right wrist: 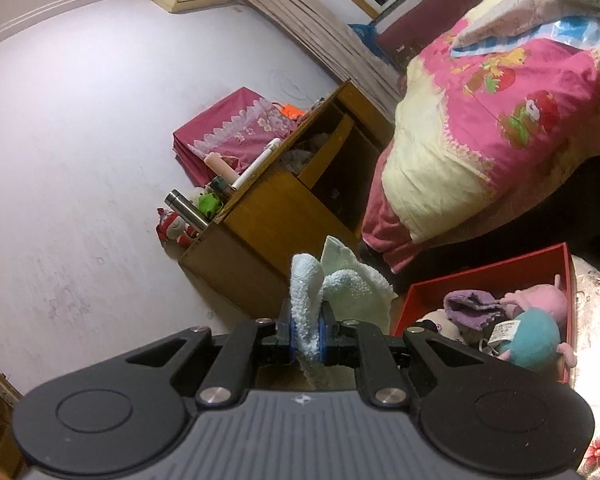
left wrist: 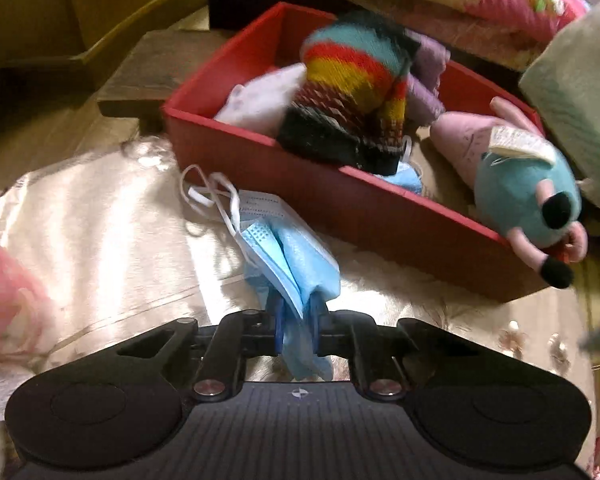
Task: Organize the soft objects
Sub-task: 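Carry the towel and face mask over the red box with both tools, then open the right tool to drop the towel while the left tool releases the mask, then move both tools down toward the white sponge and pink knit sock on the table, then grasp the white sponge block with the left tool while the right tool grasps the pink knit sock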
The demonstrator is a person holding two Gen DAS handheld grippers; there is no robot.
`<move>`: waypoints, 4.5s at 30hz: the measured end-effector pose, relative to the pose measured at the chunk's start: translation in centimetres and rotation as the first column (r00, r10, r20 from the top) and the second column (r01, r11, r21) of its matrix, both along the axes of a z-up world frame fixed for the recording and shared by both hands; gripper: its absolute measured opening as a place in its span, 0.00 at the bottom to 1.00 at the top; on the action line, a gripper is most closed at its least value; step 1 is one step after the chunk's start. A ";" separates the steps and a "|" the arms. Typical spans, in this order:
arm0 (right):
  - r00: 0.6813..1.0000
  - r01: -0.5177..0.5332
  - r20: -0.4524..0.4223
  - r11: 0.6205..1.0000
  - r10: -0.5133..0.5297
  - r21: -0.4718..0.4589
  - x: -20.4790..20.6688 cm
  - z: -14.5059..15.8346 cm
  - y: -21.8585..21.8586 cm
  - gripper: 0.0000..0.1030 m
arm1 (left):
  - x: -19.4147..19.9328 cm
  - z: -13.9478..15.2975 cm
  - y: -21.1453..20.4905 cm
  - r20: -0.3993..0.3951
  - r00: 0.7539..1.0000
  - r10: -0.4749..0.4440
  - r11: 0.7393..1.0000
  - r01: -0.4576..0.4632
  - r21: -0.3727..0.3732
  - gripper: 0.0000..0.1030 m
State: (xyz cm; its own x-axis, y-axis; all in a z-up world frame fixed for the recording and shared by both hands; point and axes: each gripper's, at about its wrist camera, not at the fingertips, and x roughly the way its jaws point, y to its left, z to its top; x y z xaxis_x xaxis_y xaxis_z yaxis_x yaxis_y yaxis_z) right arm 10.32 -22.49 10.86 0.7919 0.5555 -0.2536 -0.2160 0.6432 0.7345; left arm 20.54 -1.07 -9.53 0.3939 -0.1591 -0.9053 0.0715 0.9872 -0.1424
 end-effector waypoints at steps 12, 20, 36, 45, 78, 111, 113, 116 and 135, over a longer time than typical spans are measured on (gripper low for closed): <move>0.999 0.038 0.027 0.997 -0.036 -0.067 -0.3 0.5 0.4 0.00 | -2.6 13.1 4.2 0.285 0.954 0.091 0.978 -0.032 -0.206 0.09; 0.997 0.076 0.034 0.988 -0.072 -0.133 0.0 0.4 0.3 0.00 | -4.0 17.6 1.5 0.452 0.891 0.033 0.988 0.040 -0.150 0.09; 0.991 0.125 0.072 0.973 -0.113 -0.193 1.3 0.8 0.6 0.00 | -2.4 18.4 -0.6 0.528 0.848 -0.035 0.994 0.085 -0.072 0.09; 0.988 0.153 0.072 0.958 -0.139 -0.242 3.6 -0.5 0.6 0.00 | -0.7 17.5 -1.4 0.532 0.844 -0.068 0.995 0.095 -0.024 0.10; 0.962 0.086 -0.180 0.857 -0.203 -0.508 13.3 -11.3 0.6 0.38 | 8.8 10.6 -1.7 0.337 0.936 -0.101 0.993 0.072 0.098 0.71; 0.891 -0.360 -0.428 0.811 0.152 -0.462 -11.6 -13.7 8.9 0.43 | -8.8 6.3 5.6 0.000 1.000 -0.008 0.994 0.008 0.113 0.81; 0.887 -0.371 -0.434 0.802 0.158 -0.468 -11.5 -13.9 9.0 0.43 | -8.4 4.5 5.4 -0.026 0.999 0.039 0.983 -0.033 0.179 0.81; 0.878 -0.377 -0.445 0.827 0.176 -0.417 -11.5 -14.1 8.6 0.43 | -7.6 1.8 5.5 -0.068 0.992 0.105 0.962 -0.084 0.259 0.81; 0.824 -0.456 -0.520 0.809 0.225 -0.372 -12.0 -16.0 9.0 0.43 | -5.9 -1.7 4.9 -0.083 0.981 0.178 0.944 -0.146 0.297 0.88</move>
State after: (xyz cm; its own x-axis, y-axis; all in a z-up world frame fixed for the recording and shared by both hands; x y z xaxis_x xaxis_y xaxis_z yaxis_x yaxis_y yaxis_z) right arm -1.64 -13.50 -5.10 0.3139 0.4897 -0.8135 -0.2238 0.8708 0.4378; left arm 14.60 3.83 -11.28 0.2910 0.1723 -0.9411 -0.0930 0.9841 0.1514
